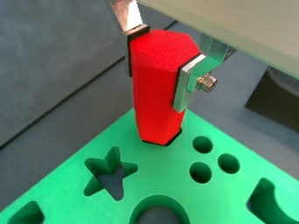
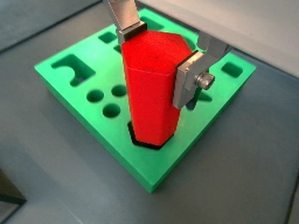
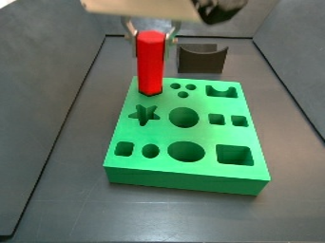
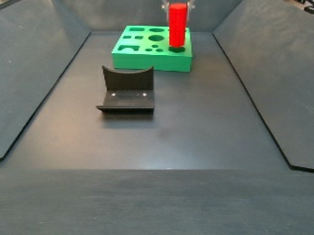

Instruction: Insert the hexagon object.

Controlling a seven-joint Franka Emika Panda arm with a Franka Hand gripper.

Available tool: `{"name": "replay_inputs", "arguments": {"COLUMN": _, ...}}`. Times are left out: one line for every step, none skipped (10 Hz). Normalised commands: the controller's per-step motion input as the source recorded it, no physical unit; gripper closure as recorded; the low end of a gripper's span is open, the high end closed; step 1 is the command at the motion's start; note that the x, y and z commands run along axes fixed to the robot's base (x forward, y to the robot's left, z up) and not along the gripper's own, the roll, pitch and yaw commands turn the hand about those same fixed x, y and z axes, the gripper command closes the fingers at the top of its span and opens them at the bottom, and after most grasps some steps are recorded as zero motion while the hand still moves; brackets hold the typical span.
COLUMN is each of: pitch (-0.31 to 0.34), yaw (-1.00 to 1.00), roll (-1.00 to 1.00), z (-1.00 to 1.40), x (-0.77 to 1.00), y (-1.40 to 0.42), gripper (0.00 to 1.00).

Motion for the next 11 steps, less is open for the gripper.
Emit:
{"name": "replay_inputs", "arguments": {"pitch": -0.007, "yaw": 0.11, "roll": 0.00, "z": -0.65, "x": 0.00, "y": 0.14, "gripper": 1.00}}
{"name": "replay_inputs", "arguments": {"pitch": -0.011, "yaw": 0.23, "roll": 0.00, "z": -0.69, "x": 0.05, "y": 0.12, "gripper": 1.00}}
{"name": "replay_inputs", "arguments": {"pitch": -0.020, "yaw": 0.24, "roll": 0.00, "z": -0.89, "x": 0.18, "y": 0.08, "gripper": 1.00}}
{"name": "replay_inputs", "arguments": {"pitch": -0.039, "yaw": 0.25, "roll": 0.00, "z": -1.00, "x": 0.24, "y": 0.11, "gripper": 1.00}}
{"name": "replay_inputs", "arguments": {"pitch": -0.080, "yaw": 0.24, "roll": 0.02, "z": -1.00, "x": 0.08, "y": 0.15, "gripper": 1.00}}
{"name": "replay_inputs", "arguments": {"pitch": -0.067, "yaw": 0.25, "roll": 0.00, "z": -1.00, "x": 0.05, "y": 0.03, "gripper": 1.00}}
{"name": "replay_inputs", "arguments": {"pitch": -0.053, "yaw": 0.19, "roll": 0.00, "z": -1.00, "x": 0.00, "y": 0.00, "gripper": 1.00}}
{"name": "replay_inputs", "arguments": {"pitch": -0.077, "yaw": 0.03, "roll": 0.00, "z": -1.00, "x": 0.00, "y": -0.11, "gripper": 1.00}}
{"name": "replay_inputs", "arguments": {"pitch": -0.179, "yaw": 0.00, "roll": -0.14, "z": -0.69, "x": -0.01, "y": 0.00, "gripper": 1.00}}
{"name": "replay_inputs", "arguments": {"pitch": -0.133, "yaw": 0.00, "roll": -0.18, "z": -0.47, "x": 0.00, "y": 0.00, "gripper": 1.00}}
{"name": "replay_inputs", "arguments": {"pitch": -0.016, "yaw": 0.01, "roll": 0.03, "z": 0.00, "x": -0.01, "y": -0.04, "gripper": 1.00}}
